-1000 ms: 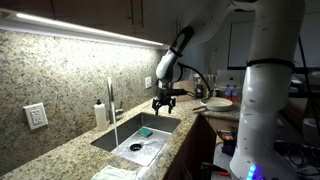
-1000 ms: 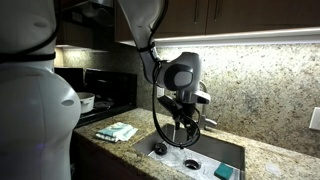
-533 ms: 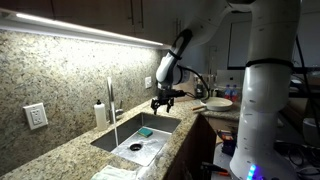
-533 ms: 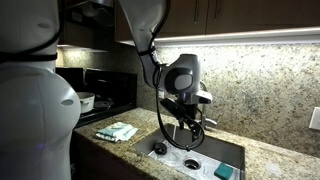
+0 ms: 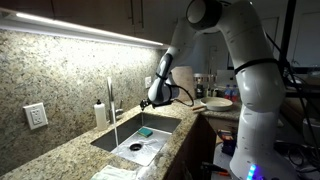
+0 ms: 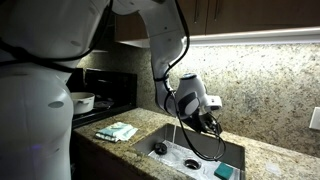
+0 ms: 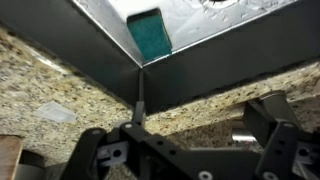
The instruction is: Turn off of the water to the faucet
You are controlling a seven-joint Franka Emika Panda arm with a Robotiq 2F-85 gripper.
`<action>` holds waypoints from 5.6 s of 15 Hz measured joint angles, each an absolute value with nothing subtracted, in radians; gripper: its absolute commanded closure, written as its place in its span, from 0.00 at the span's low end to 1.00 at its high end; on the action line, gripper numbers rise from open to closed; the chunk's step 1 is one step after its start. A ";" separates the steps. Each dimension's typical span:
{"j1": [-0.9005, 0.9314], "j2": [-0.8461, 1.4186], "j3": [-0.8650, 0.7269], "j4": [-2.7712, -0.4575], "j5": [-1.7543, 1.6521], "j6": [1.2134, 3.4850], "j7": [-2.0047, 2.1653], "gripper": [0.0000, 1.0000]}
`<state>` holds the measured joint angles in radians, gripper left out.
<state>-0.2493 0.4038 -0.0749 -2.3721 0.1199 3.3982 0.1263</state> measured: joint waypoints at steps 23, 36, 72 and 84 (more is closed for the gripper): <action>-0.495 0.996 0.187 -1.452 0.032 3.453 0.134 0.00; -0.433 1.004 0.101 -1.489 0.039 3.435 0.134 0.00; -0.430 0.955 0.159 -1.579 0.102 3.453 0.168 0.00; -0.457 0.941 0.206 -1.529 0.049 3.453 0.168 0.00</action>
<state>-0.4570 0.9413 0.2061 -1.5289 0.0491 3.4534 0.1676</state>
